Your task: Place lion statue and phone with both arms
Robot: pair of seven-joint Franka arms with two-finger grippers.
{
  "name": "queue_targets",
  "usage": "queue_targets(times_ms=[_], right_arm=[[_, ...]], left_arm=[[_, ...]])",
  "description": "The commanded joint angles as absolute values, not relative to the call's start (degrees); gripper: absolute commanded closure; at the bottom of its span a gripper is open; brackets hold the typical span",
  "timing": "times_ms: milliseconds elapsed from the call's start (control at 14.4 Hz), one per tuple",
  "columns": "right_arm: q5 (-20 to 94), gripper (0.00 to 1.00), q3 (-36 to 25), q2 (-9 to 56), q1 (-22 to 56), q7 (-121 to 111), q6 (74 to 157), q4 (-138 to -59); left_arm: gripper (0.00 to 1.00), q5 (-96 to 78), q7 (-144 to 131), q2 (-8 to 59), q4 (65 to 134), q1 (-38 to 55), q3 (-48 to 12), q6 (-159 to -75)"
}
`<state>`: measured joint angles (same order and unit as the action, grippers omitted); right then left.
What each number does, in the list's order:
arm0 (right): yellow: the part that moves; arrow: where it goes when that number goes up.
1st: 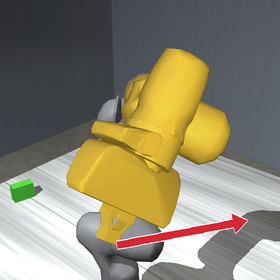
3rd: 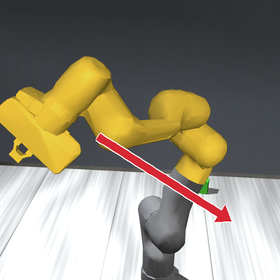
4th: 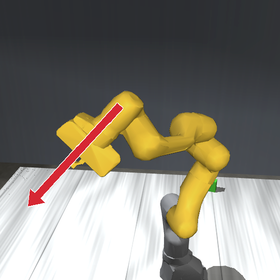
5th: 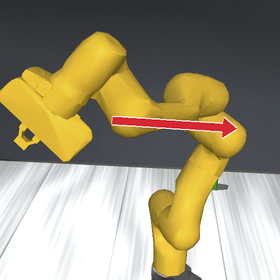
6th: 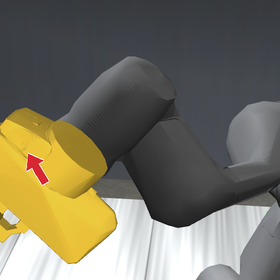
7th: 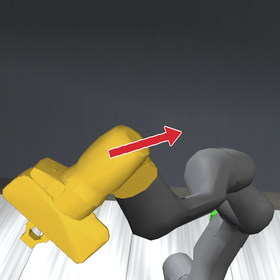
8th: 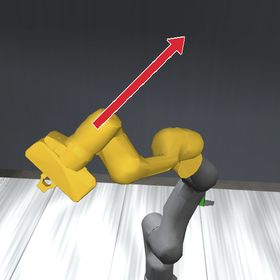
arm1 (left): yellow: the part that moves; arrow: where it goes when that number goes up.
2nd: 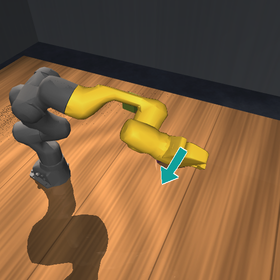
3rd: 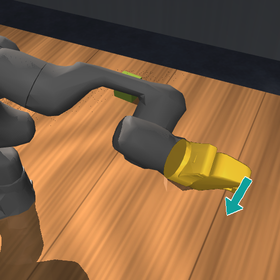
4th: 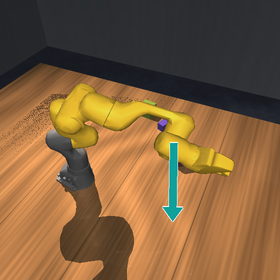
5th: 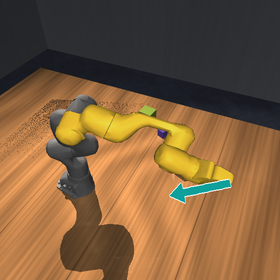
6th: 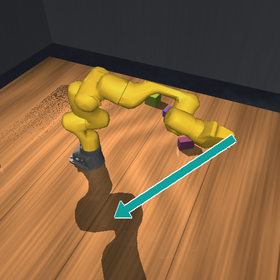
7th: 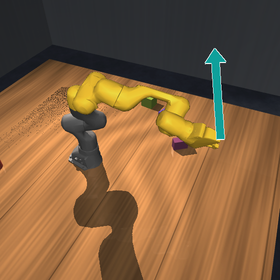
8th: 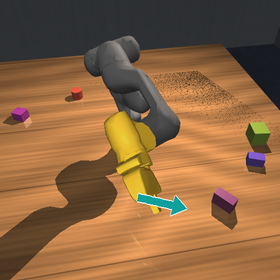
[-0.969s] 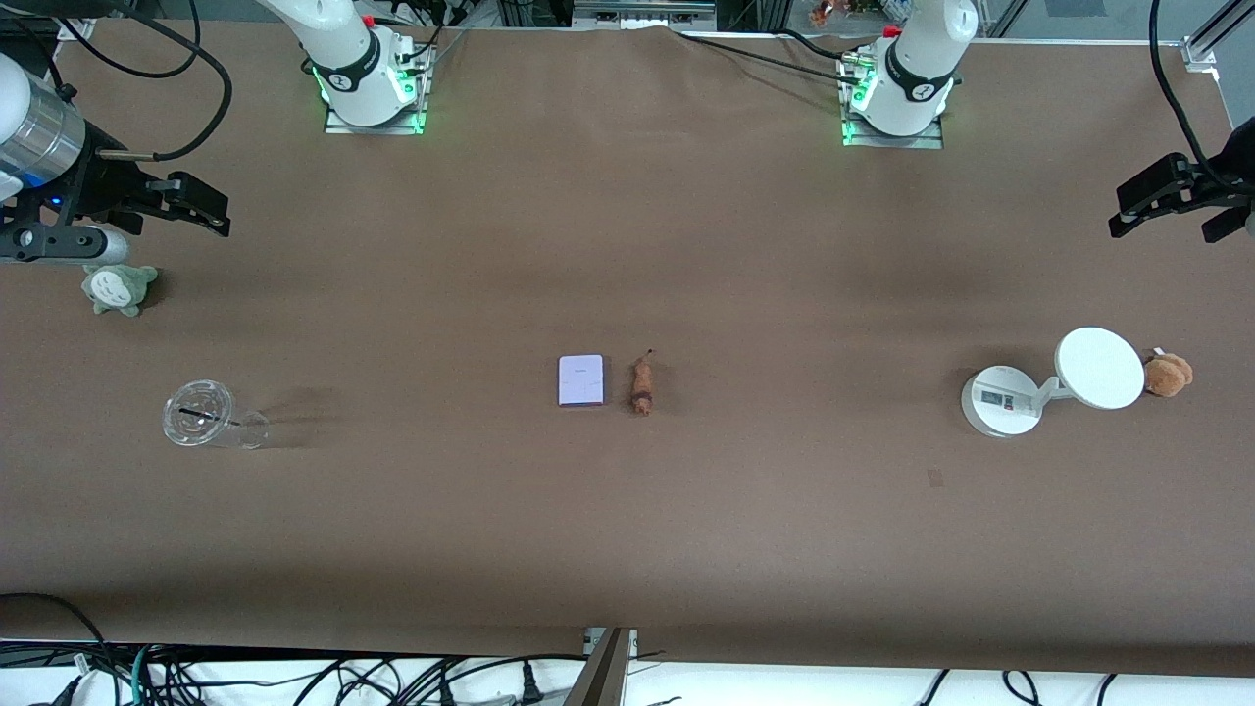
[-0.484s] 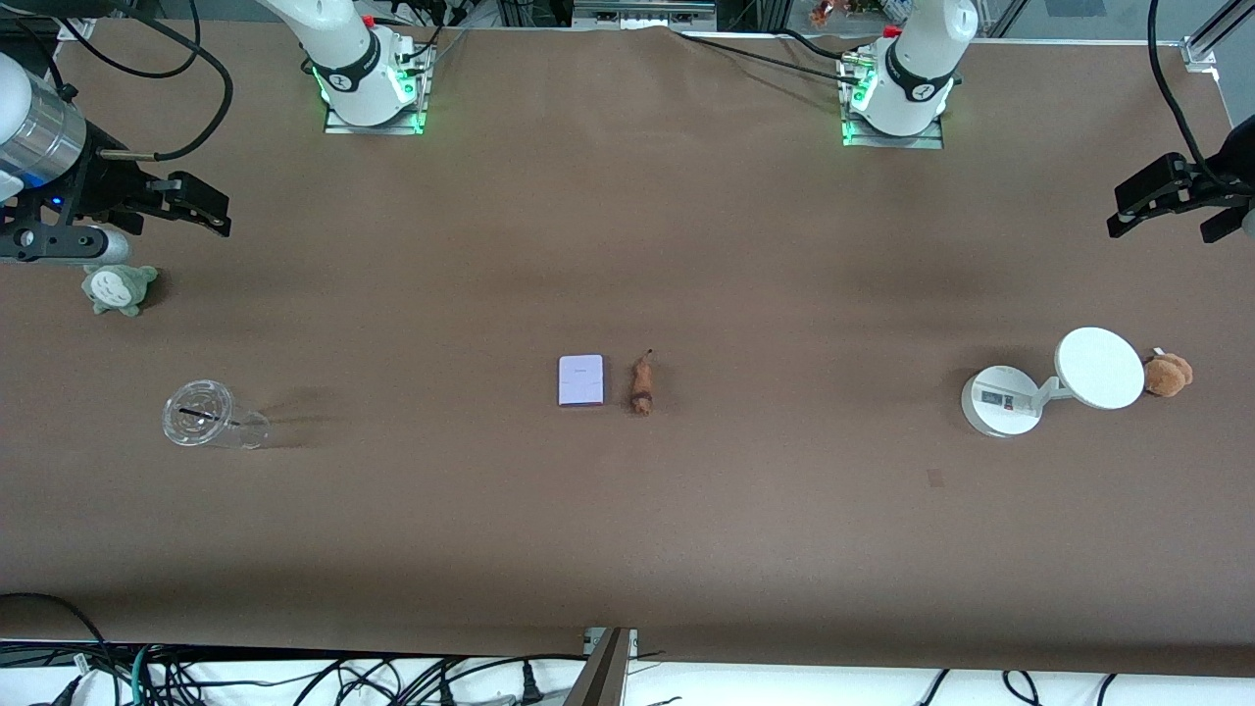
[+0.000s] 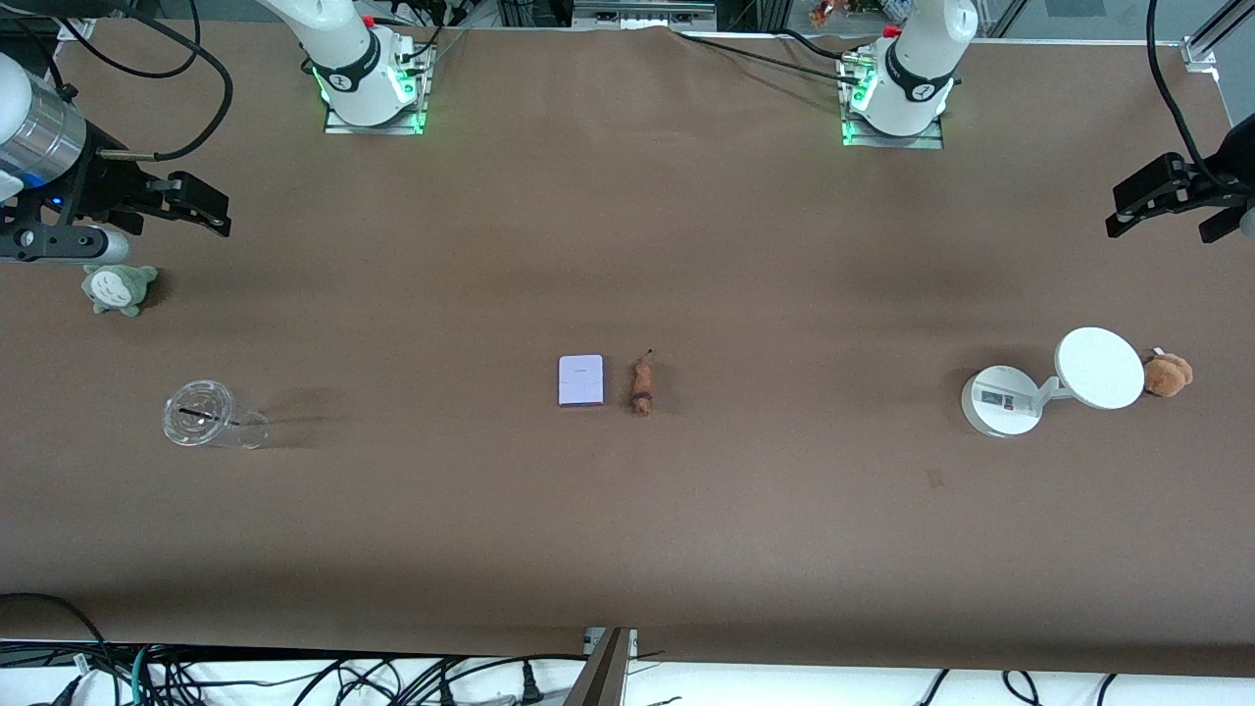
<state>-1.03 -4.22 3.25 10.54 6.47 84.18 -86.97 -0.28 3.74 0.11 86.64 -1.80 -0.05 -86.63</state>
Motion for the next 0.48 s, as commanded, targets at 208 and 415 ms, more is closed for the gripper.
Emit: queue_targets(times_ms=[208,415], right_arm=[[-1.7,0.0,-4.1,3.6,10.5,6.5,83.8,-85.9],[-1.7,0.0,-4.1,3.6,10.5,6.6,83.8,-85.9]], left_arm=[[0.0,1.3,4.7,0.9,84.6,-1.4,-0.2,-85.0],[0.0,1.3,4.7,1.0,84.6,-1.4,-0.2,-84.3]])
